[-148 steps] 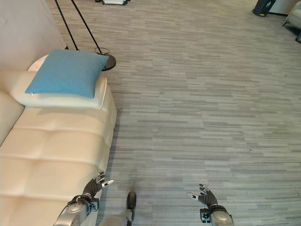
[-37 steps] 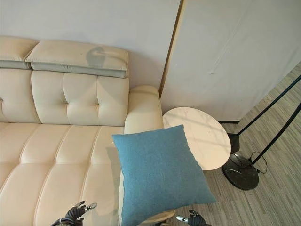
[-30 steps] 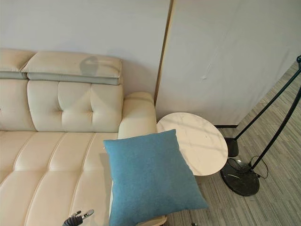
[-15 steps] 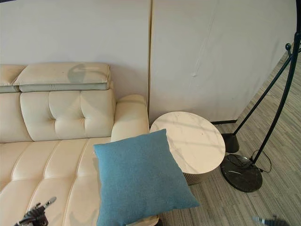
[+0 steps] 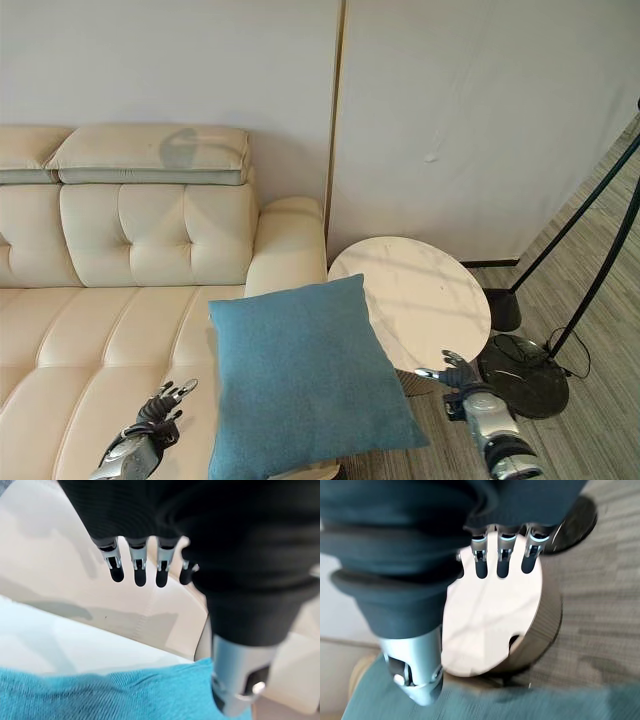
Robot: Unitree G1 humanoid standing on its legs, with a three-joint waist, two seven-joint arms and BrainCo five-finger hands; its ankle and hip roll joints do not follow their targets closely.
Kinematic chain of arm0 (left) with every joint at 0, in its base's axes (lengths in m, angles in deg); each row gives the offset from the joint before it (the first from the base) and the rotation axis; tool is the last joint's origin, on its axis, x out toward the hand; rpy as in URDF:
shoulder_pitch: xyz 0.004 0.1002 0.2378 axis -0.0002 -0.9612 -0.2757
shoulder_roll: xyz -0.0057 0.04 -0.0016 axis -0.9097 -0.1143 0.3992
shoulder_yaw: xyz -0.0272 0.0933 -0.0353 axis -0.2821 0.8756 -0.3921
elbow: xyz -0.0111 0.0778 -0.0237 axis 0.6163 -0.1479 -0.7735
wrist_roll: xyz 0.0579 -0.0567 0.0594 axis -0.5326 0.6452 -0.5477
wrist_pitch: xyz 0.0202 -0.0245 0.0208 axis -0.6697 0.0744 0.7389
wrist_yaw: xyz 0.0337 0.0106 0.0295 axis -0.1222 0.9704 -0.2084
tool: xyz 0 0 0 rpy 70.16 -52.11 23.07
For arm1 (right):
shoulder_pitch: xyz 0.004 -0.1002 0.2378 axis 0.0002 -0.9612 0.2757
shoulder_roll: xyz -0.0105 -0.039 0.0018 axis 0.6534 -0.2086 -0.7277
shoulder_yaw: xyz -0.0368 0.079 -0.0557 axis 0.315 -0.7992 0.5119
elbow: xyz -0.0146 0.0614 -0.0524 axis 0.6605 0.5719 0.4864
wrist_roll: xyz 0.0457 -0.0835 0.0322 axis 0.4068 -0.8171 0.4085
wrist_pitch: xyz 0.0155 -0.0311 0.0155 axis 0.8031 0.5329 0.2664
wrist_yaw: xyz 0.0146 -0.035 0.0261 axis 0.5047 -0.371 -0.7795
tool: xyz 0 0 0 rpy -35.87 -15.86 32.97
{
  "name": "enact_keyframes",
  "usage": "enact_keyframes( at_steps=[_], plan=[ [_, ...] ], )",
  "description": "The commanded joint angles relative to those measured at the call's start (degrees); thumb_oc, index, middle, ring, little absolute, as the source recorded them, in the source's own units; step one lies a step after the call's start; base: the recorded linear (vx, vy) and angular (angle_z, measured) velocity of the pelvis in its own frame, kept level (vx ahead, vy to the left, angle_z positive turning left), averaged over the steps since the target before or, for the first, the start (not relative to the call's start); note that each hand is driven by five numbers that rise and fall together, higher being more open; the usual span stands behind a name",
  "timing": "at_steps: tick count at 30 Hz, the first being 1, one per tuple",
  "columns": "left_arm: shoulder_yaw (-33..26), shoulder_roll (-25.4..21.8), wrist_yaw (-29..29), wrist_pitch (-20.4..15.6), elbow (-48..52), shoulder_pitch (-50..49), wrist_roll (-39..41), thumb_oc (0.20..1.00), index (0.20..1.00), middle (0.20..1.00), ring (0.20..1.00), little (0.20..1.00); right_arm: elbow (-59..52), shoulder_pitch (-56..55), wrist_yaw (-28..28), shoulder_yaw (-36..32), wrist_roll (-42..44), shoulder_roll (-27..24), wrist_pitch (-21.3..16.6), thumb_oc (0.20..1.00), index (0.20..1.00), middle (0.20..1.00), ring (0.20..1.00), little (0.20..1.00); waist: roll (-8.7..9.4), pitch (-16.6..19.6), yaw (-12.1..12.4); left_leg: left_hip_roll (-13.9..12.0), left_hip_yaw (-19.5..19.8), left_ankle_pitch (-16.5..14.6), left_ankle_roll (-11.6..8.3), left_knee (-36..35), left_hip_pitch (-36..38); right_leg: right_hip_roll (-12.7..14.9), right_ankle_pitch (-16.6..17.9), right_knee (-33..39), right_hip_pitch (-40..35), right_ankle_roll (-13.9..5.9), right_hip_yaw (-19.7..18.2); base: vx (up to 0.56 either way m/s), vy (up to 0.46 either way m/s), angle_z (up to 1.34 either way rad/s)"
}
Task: Pick up all the scattered cushions and arrange them neatly on the sofa.
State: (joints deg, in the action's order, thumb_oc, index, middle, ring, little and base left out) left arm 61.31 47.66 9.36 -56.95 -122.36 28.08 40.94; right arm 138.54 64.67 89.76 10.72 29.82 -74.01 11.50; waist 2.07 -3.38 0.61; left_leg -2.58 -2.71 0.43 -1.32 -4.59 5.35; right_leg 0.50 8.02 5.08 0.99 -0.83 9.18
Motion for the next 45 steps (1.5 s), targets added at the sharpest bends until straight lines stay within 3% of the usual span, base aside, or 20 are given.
enact_keyframes(
  at_steps=[1,8,10,16,17,18,19,21,22,30,34,38,40,43,45],
  plan=[
    [3.6,0.9,0.0,-1.6,-3.3,4.5,0.6,1.000,1.000,1.000,1.000,1.000,3.0,3.4,1.1,3.4,0.5,3.3,-1.5,1.000,1.000,1.000,1.000,1.000,2.37,0.9,0.3,0.0,0.6,-0.8,-0.79,-0.4,-1.3,2.8,-10.3,-0.1,-5.7,-3.18,-0.3,0.02,0.012,0.09],
    [9.9,4.9,0.9,-1.0,-0.3,3.7,0.0,1.000,1.000,1.000,1.000,1.000,-1.2,0.1,0.3,9.4,0.5,10.8,-1.8,1.000,1.000,1.000,1.000,1.000,2.23,0.4,0.6,0.1,1.0,-0.9,-0.68,-0.4,-1.2,3.0,-10.6,-0.1,-6.0,-3.04,0.1,0.00,0.002,0.01],
    [16.9,6.1,3.6,0.1,3.4,2.6,-1.6,1.000,1.000,1.000,1.000,1.000,-3.9,-2.6,-1.5,12.0,2.3,13.0,-2.2,1.000,1.000,1.000,1.000,1.000,1.81,-0.2,0.4,0.2,1.3,-0.8,-0.57,-0.4,-1.4,3.1,-10.6,-0.1,-6.1,-3.15,0.6,-0.01,0.017,0.03],
    [29.1,7.8,7.3,1.3,5.2,3.4,-4.9,1.000,1.000,1.000,1.000,1.000,-0.2,-4.6,-1.9,12.2,8.2,15.4,-2.6,1.000,1.000,1.000,1.000,1.000,0.71,-0.9,-0.3,0.5,1.5,-0.9,-0.53,-0.4,-1.6,3.4,-10.7,-0.1,-6.0,-3.36,1.3,-0.02,0.028,0.06],
    [30.7,8.1,7.5,1.5,5.6,3.6,-4.8,0.831,0.831,0.831,0.831,0.831,-0.1,-4.5,-1.7,12.0,9.8,15.7,-2.7,1.000,1.000,1.000,1.000,1.000,0.53,-1.0,-0.4,0.5,1.5,-0.9,-0.52,-0.4,-1.6,3.5,-10.6,-0.1,-6.0,-3.36,1.3,-0.02,0.032,0.10],
    [32.4,8.5,7.6,1.6,6.0,3.8,-4.6,0.416,0.416,0.416,0.416,0.416,0.5,-4.7,-1.6,11.2,12.7,16.3,-2.8,1.000,1.000,1.000,1.000,1.000,0.32,-1.1,-0.6,0.6,1.5,-0.9,-0.47,-0.4,-1.7,3.5,-10.6,-0.1,-5.9,-3.36,1.3,-0.02,0.024,0.09],
    [33.7,8.7,7.5,1.6,6.3,3.8,-4.1,0.200,0.200,0.200,0.200,0.200,0.4,-5.1,-1.9,10.6,16.3,16.9,-2.9,1.000,1.000,1.000,1.000,1.000,0.13,-1.3,-0.7,0.6,1.3,-0.9,-0.45,-0.4,-1.7,3.6,-10.5,-0.1,-5.8,-3.39,1.2,-0.02,0.021,0.04],
    [35.1,9.5,7.7,1.7,5.5,3.8,-3.5,0.200,0.200,0.200,0.200,0.200,1.0,-5.5,-2.4,10.5,18.9,17.9,-3.2,0.300,0.300,0.300,0.300,0.300,0.00,-1.5,-0.8,0.7,1.1,-0.9,-0.40,-0.4,-1.7,3.6,-10.4,-0.1,-5.7,-3.47,1.0,0.00,0.000,0.00],
    [36.0,10.2,7.7,1.7,4.8,3.8,-2.5,0.200,0.200,0.200,0.200,0.200,1.3,-5.8,-2.8,10.8,21.7,18.6,-3.3,0.200,0.200,0.200,0.200,0.200,-0.18,-1.7,-1.0,0.7,0.9,-1.0,-0.36,-0.4,-1.7,3.7,-10.3,-0.1,-5.6,-3.50,0.9,0.00,0.000,0.00],
    [38.3,10.8,8.2,1.4,4.3,4.0,-1.0,0.200,0.200,0.200,0.200,0.200,1.8,-5.9,-3.7,11.6,26.6,19.6,-3.4,0.200,0.200,0.200,0.200,0.200,-0.69,-2.3,-1.3,0.8,0.6,-1.0,-0.36,-0.4,-1.7,3.9,-10.2,-0.1,-5.3,-3.60,0.8,0.00,0.003,0.00],
    [38.0,7.9,6.8,0.2,12.7,3.3,2.2,0.200,0.200,0.200,0.200,0.200,-4.7,-6.5,-3.3,12.1,27.3,18.4,-4.7,0.200,0.200,0.200,0.200,0.200,-0.74,-2.5,-1.0,1.1,0.7,-0.9,-0.08,-0.4,-1.9,4.3,-9.8,-0.1,-5.2,-4.06,1.1,-0.03,0.051,-0.01],
    [33.0,-0.2,5.3,-1.0,30.0,-0.3,3.3,0.200,0.200,0.200,0.200,0.200,-20.9,-9.5,-4.3,11.9,26.0,13.1,-5.9,0.200,0.200,0.200,0.200,0.200,-0.29,-2.1,-0.2,2.0,1.2,-1.3,1.00,-0.4,-1.9,5.2,-9.1,-0.1,-5.3,-4.90,1.2,-0.04,0.105,0.00],
    [33.0,-0.3,5.2,-0.9,30.1,-0.4,3.3,0.200,0.200,0.200,0.200,0.200,-21.0,-9.5,-4.3,12.0,26.0,13.1,-5.9,0.200,0.200,0.200,0.200,0.200,-0.27,-2.1,-0.2,2.0,1.3,-1.3,1.01,-0.4,-1.9,5.2,-9.1,-0.1,-5.3,-4.90,1.2,-0.01,0.081,0.01],
    [23.8,-5.3,3.6,-2.2,44.3,-6.0,1.9,0.200,0.200,0.200,0.200,0.200,-36.1,-15.3,-5.7,9.4,23.4,8.5,-6.9,0.200,0.200,0.200,0.200,0.200,0.66,-1.9,0.4,3.3,2.1,-1.5,2.04,-0.4,-2.1,6.5,-8.1,-0.1,-5.5,-5.75,1.7,-0.02,0.170,0.03],
    [22.4,-6.2,3.6,-2.2,46.8,-7.3,1.6,0.200,0.200,0.200,0.200,0.200,-38.9,-16.8,-6.0,8.9,22.6,7.7,-6.9,0.200,0.200,0.200,0.200,0.200,0.89,-2.0,0.3,3.5,2.2,-1.6,2.29,-0.4,-2.3,6.7,-7.8,-0.1,-5.4,-5.99,1.8,-0.02,0.106,0.11]
  ],
)
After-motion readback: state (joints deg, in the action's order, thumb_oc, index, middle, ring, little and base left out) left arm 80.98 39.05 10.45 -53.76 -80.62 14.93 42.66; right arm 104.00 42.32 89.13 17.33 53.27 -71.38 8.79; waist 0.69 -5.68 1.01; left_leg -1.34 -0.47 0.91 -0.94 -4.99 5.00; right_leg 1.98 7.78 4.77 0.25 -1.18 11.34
